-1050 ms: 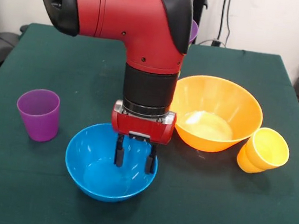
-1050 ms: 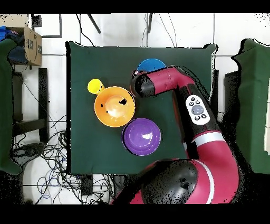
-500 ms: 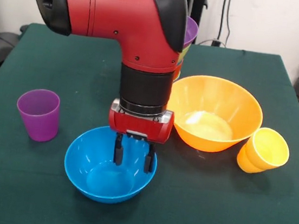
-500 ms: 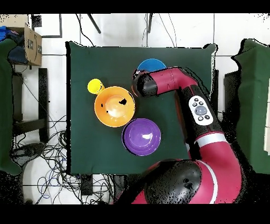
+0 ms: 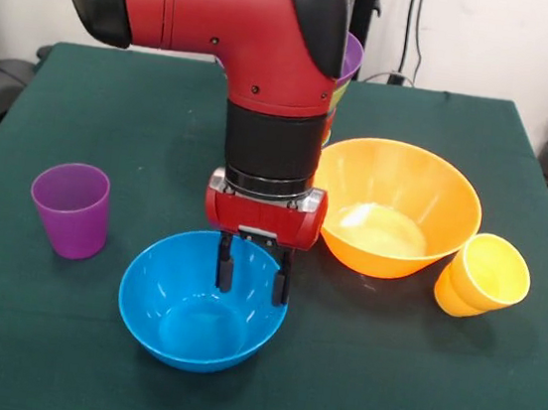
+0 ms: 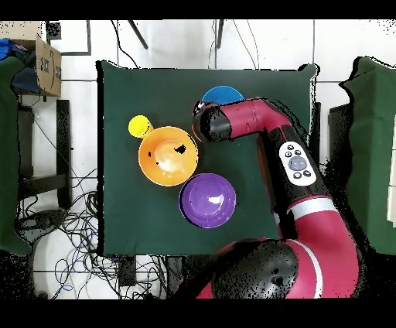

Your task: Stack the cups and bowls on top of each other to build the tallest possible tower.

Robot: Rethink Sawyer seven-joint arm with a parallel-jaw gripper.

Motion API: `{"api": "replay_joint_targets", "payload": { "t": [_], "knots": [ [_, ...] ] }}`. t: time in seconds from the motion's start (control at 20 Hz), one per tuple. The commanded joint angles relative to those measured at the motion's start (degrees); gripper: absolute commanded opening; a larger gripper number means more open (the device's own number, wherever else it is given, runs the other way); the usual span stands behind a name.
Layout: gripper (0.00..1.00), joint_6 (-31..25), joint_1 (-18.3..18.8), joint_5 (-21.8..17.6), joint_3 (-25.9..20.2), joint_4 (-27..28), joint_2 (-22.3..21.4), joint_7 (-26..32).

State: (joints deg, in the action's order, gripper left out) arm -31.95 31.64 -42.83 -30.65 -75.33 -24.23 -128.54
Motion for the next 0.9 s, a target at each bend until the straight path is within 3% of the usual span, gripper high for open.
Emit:
{"api": "replay_joint_targets", "payload": {
  "t": [0.05,0.9],
  "knots": [
    [1.00,-1.8,-0.8,0.7,0.1,-2.5,-1.7,5.7],
    [1.00,4.1,-3.5,-1.3,2.3,-3.4,0.8,0.7]
  ]
}}
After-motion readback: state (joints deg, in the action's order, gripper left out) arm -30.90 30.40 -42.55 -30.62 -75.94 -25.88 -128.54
